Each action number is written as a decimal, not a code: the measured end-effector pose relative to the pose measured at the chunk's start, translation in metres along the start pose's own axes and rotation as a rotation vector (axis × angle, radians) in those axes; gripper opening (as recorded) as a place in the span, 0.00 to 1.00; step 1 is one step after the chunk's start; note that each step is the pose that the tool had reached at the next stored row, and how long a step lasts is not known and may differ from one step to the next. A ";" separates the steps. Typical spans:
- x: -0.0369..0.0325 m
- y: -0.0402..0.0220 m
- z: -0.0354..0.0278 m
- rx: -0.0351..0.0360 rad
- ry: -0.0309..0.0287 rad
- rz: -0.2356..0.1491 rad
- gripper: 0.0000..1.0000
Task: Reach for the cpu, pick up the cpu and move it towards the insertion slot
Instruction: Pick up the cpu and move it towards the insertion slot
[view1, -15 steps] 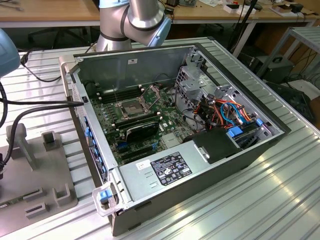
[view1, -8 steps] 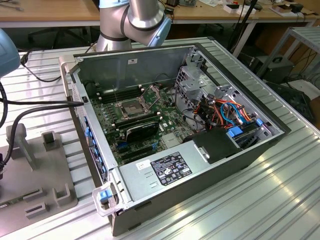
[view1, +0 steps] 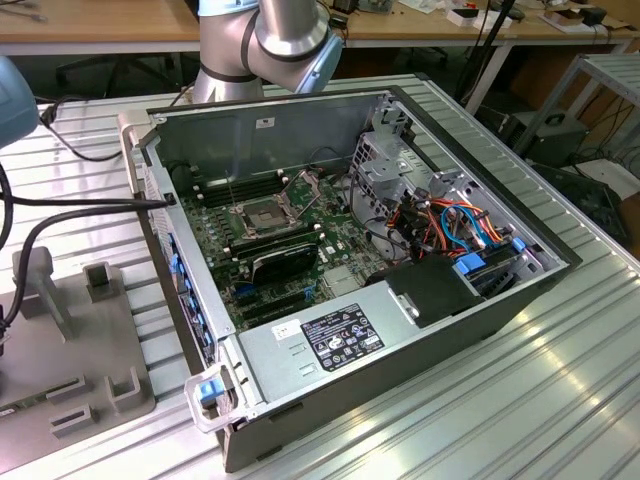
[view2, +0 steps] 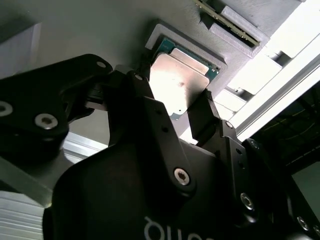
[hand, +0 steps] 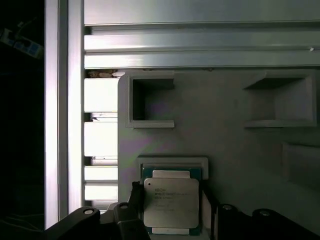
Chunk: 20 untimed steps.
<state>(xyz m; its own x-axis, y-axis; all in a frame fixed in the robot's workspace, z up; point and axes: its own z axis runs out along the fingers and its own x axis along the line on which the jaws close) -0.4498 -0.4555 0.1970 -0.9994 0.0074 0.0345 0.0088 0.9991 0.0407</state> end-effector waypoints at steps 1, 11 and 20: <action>0.0000 0.0000 -0.0015 0.0001 0.0001 0.000 0.55; 0.0011 0.0012 -0.0305 0.0047 0.0001 0.000 0.55; 0.0016 0.0019 -0.0450 0.0090 0.0000 0.000 0.55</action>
<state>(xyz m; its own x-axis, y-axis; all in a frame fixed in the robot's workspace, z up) -0.4498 -0.4555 0.2421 -0.9994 0.0078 0.0345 0.0089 0.9995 0.0317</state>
